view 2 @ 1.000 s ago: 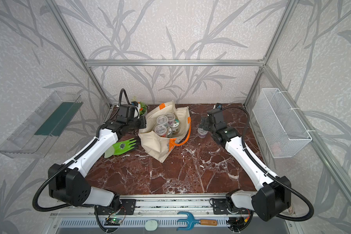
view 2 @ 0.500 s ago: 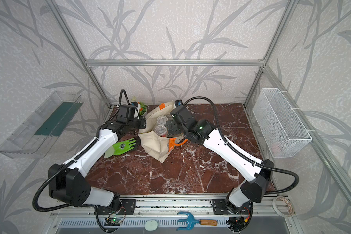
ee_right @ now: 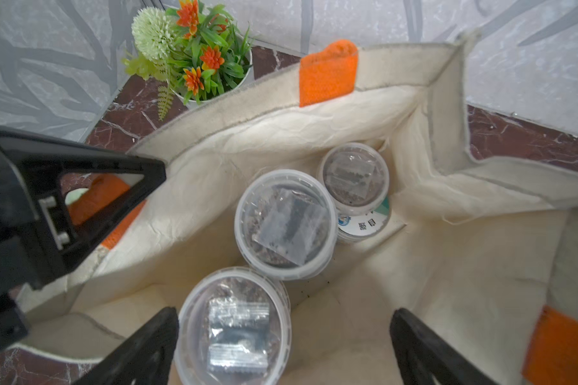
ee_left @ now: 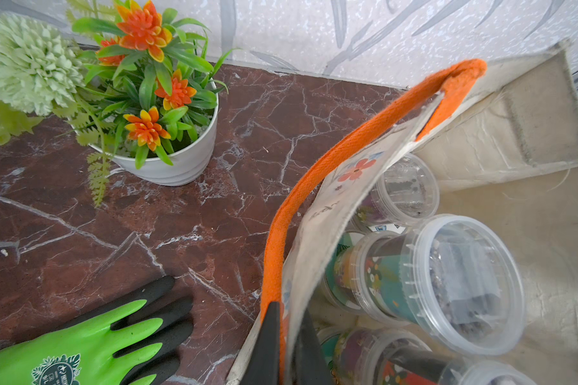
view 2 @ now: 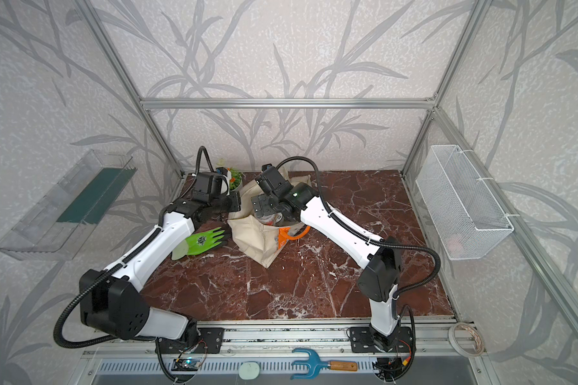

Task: Take out the seed jars from the canvas bag
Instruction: Pick up the seed jar from the canvas bag.

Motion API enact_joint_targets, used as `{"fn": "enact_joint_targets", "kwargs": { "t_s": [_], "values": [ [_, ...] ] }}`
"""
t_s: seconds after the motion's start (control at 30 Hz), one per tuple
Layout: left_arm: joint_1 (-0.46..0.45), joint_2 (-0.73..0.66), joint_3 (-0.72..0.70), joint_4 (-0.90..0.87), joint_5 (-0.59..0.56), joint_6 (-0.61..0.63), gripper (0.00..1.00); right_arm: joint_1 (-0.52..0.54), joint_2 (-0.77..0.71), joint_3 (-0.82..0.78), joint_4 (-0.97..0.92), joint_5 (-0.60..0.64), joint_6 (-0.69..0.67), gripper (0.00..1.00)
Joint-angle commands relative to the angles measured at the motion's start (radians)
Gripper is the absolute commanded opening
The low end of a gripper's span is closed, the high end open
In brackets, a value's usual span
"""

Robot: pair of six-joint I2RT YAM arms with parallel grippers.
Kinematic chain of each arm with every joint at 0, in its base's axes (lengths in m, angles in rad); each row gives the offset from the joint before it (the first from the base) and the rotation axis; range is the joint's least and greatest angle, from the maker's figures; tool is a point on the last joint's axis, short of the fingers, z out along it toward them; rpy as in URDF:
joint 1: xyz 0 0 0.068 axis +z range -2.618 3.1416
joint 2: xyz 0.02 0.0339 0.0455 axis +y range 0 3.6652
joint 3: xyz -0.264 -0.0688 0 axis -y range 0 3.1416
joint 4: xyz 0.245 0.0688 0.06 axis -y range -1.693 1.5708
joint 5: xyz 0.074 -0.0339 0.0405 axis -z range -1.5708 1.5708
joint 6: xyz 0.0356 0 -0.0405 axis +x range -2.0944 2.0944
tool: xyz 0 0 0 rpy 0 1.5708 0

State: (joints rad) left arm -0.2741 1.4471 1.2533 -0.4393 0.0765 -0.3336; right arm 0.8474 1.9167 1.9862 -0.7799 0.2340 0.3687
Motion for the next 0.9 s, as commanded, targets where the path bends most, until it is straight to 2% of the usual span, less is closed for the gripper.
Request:
{"fn": "enact_joint_targets", "kwargs": {
  "t_s": [0.0,0.33,0.53,0.87],
  "values": [
    [-0.002,-0.03,-0.015,-0.009,-0.015,-0.007,0.0,0.004,0.052,0.041,-0.021,-0.005,-0.01,0.99],
    [0.0,-0.031,-0.015,-0.006,-0.012,-0.007,0.0,-0.009,0.189,0.194,-0.059,0.011,-0.021,0.99],
    [-0.001,-0.03,-0.017,-0.007,-0.012,-0.007,0.0,-0.019,0.222,0.222,-0.051,0.008,-0.021,0.94],
    [0.0,-0.039,-0.017,-0.01,-0.015,-0.006,0.0,-0.036,0.27,0.267,-0.056,0.011,-0.013,0.94]
  ]
}}
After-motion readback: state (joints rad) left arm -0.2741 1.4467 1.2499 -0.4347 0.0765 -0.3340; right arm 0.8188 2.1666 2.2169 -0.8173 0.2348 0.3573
